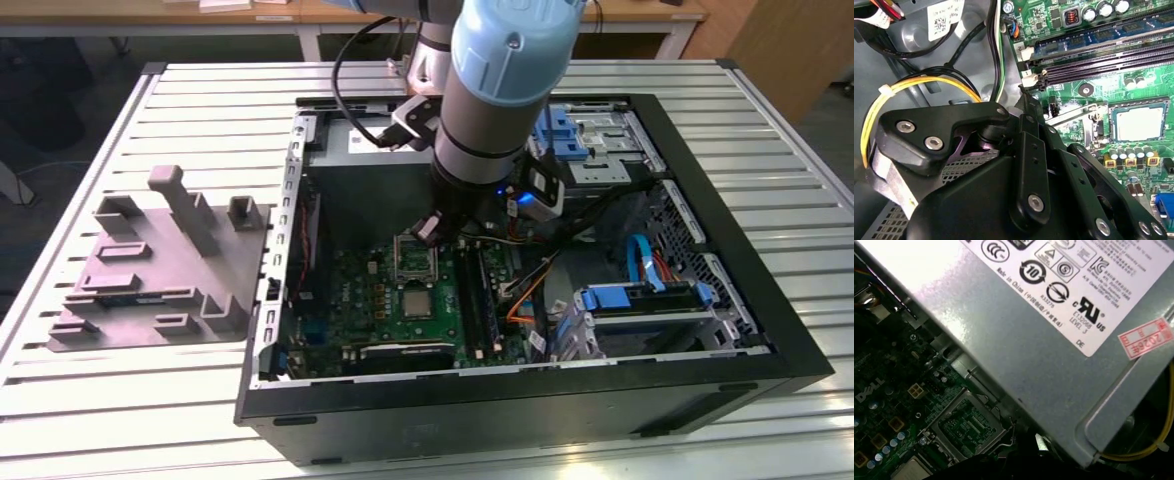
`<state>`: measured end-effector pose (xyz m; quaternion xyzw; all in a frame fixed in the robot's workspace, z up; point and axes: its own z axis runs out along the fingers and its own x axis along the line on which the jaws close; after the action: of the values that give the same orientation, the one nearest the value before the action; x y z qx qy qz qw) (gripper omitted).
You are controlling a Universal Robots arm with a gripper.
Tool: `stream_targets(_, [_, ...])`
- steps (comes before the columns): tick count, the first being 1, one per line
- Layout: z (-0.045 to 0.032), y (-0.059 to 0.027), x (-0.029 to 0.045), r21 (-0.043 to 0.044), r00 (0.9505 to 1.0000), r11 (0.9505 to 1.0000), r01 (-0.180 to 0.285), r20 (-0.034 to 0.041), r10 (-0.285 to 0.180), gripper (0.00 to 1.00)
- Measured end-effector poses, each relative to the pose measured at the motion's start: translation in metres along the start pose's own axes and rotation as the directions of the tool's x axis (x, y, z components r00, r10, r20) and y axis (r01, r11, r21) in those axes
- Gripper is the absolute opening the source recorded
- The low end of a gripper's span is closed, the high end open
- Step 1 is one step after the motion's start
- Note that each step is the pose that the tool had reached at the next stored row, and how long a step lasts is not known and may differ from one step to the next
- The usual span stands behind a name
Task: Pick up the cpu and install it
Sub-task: 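Close the cpu cover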
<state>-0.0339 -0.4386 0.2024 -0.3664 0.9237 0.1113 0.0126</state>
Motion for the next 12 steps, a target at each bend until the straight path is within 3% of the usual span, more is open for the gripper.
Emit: stream_targets(12, [-0.0082, 0.0034, 0.0003, 0.0335, 0.9994, 0.9994, 0.007, -0.0342, -0.006, 0.11])
